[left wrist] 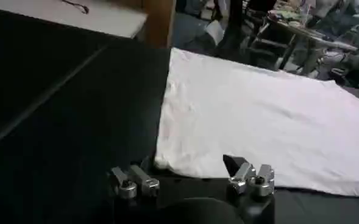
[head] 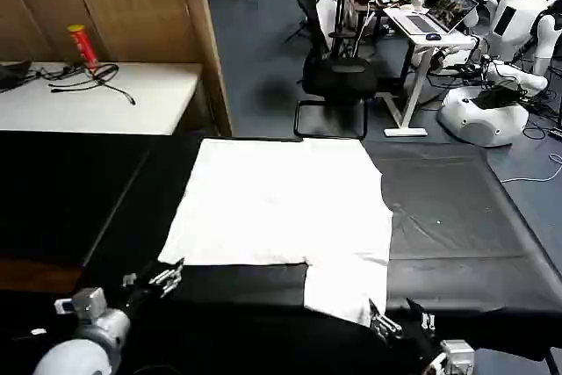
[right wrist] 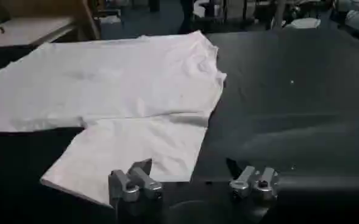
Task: Fold and organize the clothes.
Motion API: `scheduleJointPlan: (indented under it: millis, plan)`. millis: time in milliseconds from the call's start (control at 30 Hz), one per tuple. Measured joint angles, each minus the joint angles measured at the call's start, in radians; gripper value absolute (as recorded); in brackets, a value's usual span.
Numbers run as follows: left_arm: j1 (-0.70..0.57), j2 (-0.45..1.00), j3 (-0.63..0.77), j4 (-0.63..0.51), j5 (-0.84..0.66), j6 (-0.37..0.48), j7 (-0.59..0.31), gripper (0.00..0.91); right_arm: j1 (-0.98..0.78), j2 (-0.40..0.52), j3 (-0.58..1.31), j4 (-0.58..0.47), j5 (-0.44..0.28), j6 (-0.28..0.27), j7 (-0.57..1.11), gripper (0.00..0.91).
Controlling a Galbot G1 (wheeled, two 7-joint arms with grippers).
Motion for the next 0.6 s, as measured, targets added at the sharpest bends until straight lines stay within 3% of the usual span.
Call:
scheduleJointPlan:
  millis: [267,300,333,367,400,433,467,500,567,600]
  plan:
    - [-0.039,0.003,0.011,0.044,0.030,0.012,0.019,0.878,0.036,0.018,-0.026,-0.042,-0.033,-0.010,0.001,0.878]
    - [-0.044,0.003,0.015,0.051,0.032,0.006,0.020,0.848,0.038,0.020,-0.029,-0.047,-0.040,-0.011,0.001,0.878]
    - [-0.049,0.004,0.017,0.059,0.033,0.001,0.020,0.741,0.038,0.021,-0.033,-0.051,-0.045,-0.012,0.001,0.858]
    - [-0.054,0.004,0.019,0.068,0.033,-0.002,0.021,0.605,0.039,0.023,-0.037,-0.052,-0.047,-0.013,0.001,0.712]
    - [-0.057,0.004,0.020,0.075,0.033,-0.004,0.022,0.507,0.039,0.024,-0.041,-0.053,-0.049,-0.015,0.001,0.673]
    - [-0.059,0.005,0.021,0.082,0.032,-0.006,0.023,0.273,0.038,0.025,-0.046,-0.053,-0.052,-0.016,0.002,0.517]
    - [-0.061,0.006,0.023,0.089,0.032,-0.008,0.022,0.156,0.038,0.026,-0.050,-0.053,-0.054,-0.016,0.002,0.429]
    - [-0.064,0.006,0.024,0.096,0.033,-0.009,0.022,0.088,0.038,0.028,-0.054,-0.054,-0.055,-0.017,0.002,0.224]
    - [-0.066,0.006,0.024,0.106,0.034,-0.012,0.021,0.000,0.038,0.029,-0.058,-0.054,-0.056,-0.018,0.005,0.088]
    - [-0.065,0.007,0.024,0.111,0.035,-0.013,0.019,0.000,0.037,0.030,-0.059,-0.054,-0.056,-0.020,0.006,0.059]
